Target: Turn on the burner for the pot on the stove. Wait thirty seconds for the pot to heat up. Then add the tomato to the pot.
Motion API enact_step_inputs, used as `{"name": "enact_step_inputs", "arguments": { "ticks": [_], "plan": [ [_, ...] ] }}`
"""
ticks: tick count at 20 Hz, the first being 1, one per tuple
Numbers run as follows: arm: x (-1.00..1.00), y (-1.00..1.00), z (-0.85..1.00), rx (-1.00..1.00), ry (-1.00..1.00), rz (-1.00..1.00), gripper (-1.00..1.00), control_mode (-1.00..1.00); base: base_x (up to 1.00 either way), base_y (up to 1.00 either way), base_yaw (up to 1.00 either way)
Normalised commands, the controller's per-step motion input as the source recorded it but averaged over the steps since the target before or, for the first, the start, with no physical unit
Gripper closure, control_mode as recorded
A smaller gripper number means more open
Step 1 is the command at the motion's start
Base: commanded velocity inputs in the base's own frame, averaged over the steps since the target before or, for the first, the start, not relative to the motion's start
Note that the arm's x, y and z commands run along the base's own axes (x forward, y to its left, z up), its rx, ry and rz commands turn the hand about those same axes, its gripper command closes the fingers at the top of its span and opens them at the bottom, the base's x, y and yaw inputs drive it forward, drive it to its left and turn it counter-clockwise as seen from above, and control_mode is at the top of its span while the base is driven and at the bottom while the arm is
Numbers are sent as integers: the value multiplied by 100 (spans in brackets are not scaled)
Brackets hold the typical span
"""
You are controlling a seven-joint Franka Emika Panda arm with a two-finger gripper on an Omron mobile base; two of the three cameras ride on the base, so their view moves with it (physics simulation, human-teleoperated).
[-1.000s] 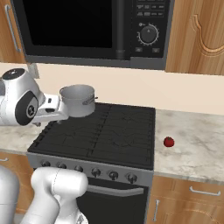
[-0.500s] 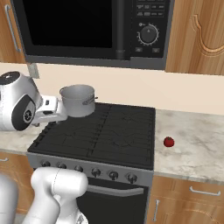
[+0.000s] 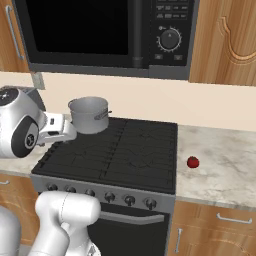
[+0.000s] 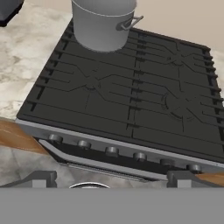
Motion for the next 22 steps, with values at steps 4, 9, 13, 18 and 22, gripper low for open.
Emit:
{"name": "enact_step_inputs", "arguments": {
  "ticks": [4,9,13,18,22],
  "plan": [
    [0,0,0,0,0,0,-100,-100,0,0,0],
    [0,0,0,0,0,0,-100,-100,0,0,0],
    [0,0,0,0,0,0,-100,-100,0,0,0],
    [0,-9,0,0,0,0,-100,-100,0,0,0],
    [0,-39,0,0,0,0,-100,-100,0,0,0]
  ]
}}
